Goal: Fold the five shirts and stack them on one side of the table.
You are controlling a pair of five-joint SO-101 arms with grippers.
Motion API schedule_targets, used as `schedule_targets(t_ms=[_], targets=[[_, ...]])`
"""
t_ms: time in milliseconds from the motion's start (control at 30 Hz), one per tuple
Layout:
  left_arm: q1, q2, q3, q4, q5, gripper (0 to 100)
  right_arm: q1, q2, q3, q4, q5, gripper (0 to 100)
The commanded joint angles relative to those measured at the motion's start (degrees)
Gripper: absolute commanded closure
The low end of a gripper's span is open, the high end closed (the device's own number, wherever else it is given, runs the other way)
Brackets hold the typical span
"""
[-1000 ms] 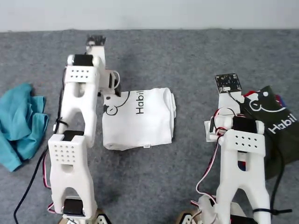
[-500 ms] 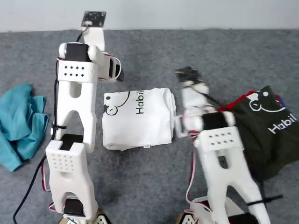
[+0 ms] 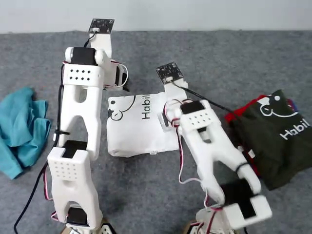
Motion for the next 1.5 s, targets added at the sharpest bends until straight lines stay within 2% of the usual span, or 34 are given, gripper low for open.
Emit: schedule_targets(t_ms=[0,367,633,800,1000,1167,1467], targets=[[0.44,-3.69,-0.13,1.14,0.09,75,1.98,2.33,-5.10,-0.31,-1.41,73.3],[0.35,-3.69,-0.13,1.14,0.09,75,2.42,12.44,-5.80,-4.88,-3.34,74.6],[0.44,-3.60,-0.13,1.14,0.09,75,2.24,18.77,-6.07,-8.66,-4.40,86.0],[0.44,-3.43,-0.04,1.14,0.09,75,2.68,18.77,-6.07,-8.57,-4.40,99.0],[-0.09,-3.08,-0.04,1.14,0.09,75,2.68,17.45,-6.42,-7.96,-4.31,98.8],[-0.09,-3.08,-0.04,1.14,0.09,75,2.86,12.35,-9.67,-2.86,-4.31,98.8],[0.26,-3.08,-0.04,1.14,0.09,75,12.97,2.77,-14.95,2.33,-4.66,98.8]])
